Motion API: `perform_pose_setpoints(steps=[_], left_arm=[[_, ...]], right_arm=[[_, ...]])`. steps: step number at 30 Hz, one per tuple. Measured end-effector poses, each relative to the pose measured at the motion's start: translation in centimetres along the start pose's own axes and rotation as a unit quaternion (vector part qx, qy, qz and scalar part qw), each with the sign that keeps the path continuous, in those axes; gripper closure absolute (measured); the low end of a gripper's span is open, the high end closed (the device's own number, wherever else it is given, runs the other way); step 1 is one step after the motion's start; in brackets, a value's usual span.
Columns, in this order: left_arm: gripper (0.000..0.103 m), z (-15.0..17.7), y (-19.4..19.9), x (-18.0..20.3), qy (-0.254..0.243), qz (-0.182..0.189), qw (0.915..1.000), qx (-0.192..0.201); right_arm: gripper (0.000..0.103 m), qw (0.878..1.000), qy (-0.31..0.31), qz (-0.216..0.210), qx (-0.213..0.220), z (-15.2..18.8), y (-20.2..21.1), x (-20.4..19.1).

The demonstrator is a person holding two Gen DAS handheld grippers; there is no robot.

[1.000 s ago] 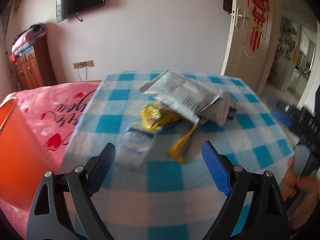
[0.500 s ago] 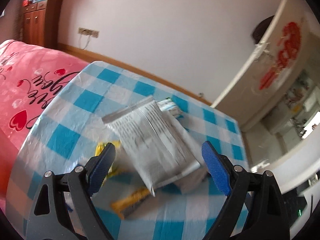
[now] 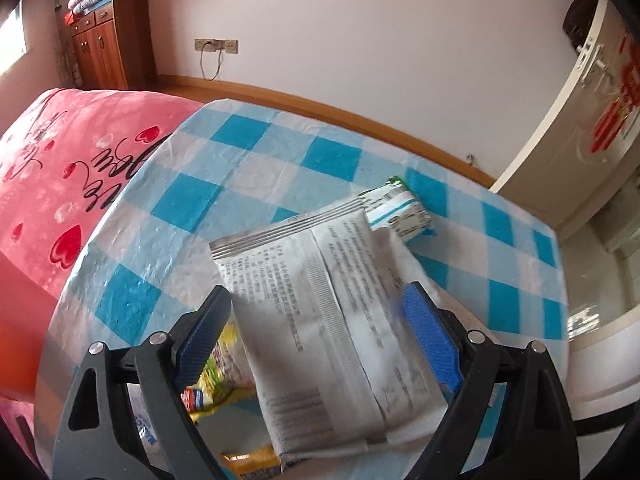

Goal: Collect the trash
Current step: 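Grasp the silver snack bag with the left tool and lift it, then reach the right tool toward the yellow snack bag while the left tool holds the silver bag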

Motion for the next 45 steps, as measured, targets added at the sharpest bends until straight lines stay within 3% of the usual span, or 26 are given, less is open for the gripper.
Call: perform_pose_setpoints(steps=[5, 12, 25, 33, 37, 39, 41, 45], left_arm=[[0.016, 0.0, -0.6, -0.1, -0.012, -0.017, 0.9998, 0.004], [0.03, 0.8, 0.4, 0.1, -0.021, -0.007, 0.9996, 0.018], [0.04, 5.7, 4.5, 0.2, -0.065, 0.07, 0.9954, 0.012], [0.041, 8.2, 6.6, -3.7, -0.048, 0.121, 0.9913, 0.019], [0.041, 8.8, 7.6, -6.3, -0.043, 0.129, 0.9902, 0.032], [0.041, 9.1, 8.0, -7.6, -0.044, 0.129, 0.9901, 0.035], [0.041, 9.5, 8.3, -9.1, -0.04, 0.13, 0.9899, 0.038], [0.041, 10.2, 8.8, -11.9, -0.031, 0.129, 0.9901, 0.047]], right_arm=[[0.005, 1.0, -0.005, -0.004, -0.004, -0.2, -0.4, 0.4], [0.005, 1.0, -0.007, -0.011, -0.023, 0.2, -1.2, 0.4], [0.005, 0.999, 0.023, -0.007, -0.038, 1.0, -2.2, -0.5], [0.005, 0.997, 0.059, 0.008, -0.044, 1.8, -2.6, -1.7], [0.005, 0.995, 0.084, 0.011, -0.056, 2.7, -3.0, -2.9], [0.01, 0.994, 0.086, 0.003, -0.066, 3.5, -3.3, -3.6], [0.032, 0.994, 0.069, -0.015, -0.086, 4.5, -3.9, -4.3], [0.039, 0.992, 0.051, -0.037, -0.113, 6.6, -4.9, -6.2]])
Point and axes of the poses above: each gripper's, at about its wrist camera, not at the fingertips, and y roughly against the way its jaws point, x to its right, z to its underside, the point moved 6 cm from there along -y, roughly the way its jaws point, and after that the axes turned 7 degrees about -y, right-handed, at the moved point
